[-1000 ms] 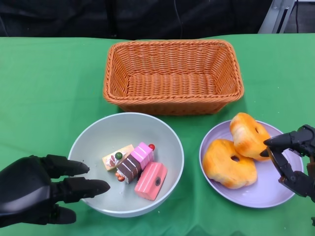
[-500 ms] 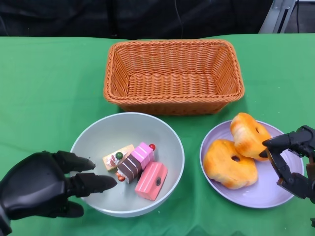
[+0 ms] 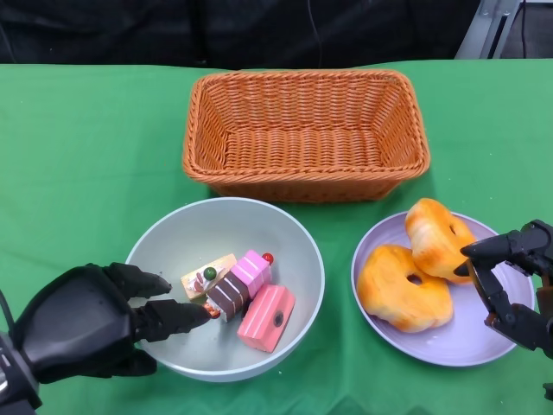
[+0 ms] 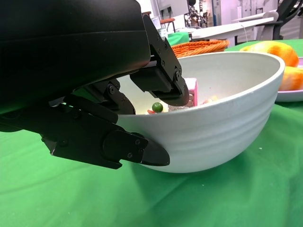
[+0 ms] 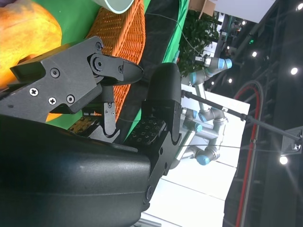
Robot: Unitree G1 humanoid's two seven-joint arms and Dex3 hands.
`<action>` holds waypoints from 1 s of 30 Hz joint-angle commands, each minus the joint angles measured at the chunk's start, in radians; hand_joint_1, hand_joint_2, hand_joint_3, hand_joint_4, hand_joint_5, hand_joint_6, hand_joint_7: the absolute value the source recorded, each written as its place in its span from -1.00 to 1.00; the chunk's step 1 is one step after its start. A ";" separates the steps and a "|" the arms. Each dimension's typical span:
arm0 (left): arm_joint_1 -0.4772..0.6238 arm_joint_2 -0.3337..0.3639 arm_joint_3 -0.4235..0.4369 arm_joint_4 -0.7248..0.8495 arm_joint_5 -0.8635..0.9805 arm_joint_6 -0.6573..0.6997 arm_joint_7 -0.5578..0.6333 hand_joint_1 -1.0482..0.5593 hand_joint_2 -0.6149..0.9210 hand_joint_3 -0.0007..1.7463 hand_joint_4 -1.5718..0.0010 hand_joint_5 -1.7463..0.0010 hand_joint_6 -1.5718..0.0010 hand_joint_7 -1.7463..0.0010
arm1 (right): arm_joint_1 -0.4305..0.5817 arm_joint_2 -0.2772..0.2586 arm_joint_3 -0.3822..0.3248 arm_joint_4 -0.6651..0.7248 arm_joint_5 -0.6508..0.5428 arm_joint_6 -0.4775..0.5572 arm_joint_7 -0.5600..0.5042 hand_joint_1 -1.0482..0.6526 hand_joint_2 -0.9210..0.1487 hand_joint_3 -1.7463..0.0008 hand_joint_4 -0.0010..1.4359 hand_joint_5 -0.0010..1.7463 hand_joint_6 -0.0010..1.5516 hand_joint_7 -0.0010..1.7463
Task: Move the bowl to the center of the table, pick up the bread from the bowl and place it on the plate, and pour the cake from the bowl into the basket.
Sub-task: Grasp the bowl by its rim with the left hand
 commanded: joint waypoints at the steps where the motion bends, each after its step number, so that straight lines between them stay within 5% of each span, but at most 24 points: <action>1: -0.020 0.019 -0.030 0.010 0.014 0.018 0.029 -0.24 1.00 -0.90 0.00 0.98 0.12 0.98 | 0.006 -0.006 -0.007 -0.008 0.017 -0.007 -0.002 0.12 -0.47 0.22 0.11 0.35 0.07 0.04; 30: 0.000 0.080 -0.098 0.012 -0.018 0.059 0.013 -0.27 1.00 -0.89 0.08 1.00 0.19 1.00 | 0.015 -0.007 -0.014 -0.013 0.023 -0.005 0.006 0.11 -0.47 0.24 0.11 0.34 0.06 0.04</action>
